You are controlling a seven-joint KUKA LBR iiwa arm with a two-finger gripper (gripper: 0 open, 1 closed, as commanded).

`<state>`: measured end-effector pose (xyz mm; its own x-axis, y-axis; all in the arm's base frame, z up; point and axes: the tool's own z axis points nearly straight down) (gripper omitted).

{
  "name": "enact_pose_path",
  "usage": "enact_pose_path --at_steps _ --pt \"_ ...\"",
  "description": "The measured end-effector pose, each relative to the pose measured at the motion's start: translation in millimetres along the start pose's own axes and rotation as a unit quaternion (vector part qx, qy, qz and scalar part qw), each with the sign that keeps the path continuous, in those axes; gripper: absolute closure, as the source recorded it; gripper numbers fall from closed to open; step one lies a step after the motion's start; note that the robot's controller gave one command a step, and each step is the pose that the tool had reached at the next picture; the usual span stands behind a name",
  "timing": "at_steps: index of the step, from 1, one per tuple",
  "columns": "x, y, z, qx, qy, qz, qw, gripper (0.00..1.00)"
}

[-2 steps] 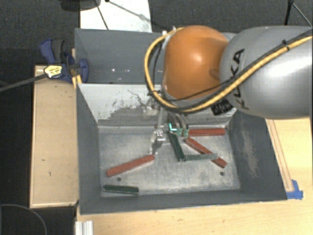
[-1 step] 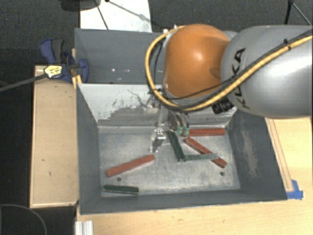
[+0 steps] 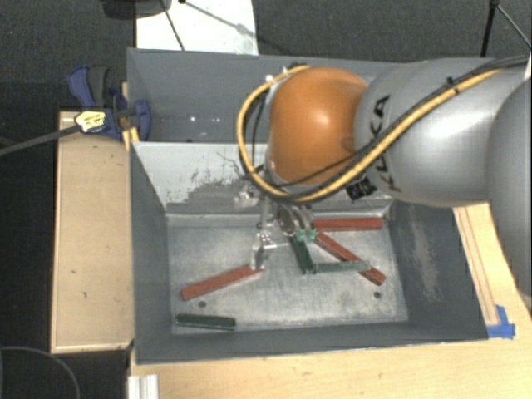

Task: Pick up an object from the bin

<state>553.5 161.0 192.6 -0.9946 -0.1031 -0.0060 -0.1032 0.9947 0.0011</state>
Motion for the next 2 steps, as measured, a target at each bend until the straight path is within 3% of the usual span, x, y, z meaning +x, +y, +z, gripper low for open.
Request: enact_pose_path --at_steps 1,2 --pt "-6.6 0 34 0.000 0.0037 -0.068 0.9977 0.00" --pt "-8.1 -4 44 0.000 0.0032 -0.090 0.9960 0.00"
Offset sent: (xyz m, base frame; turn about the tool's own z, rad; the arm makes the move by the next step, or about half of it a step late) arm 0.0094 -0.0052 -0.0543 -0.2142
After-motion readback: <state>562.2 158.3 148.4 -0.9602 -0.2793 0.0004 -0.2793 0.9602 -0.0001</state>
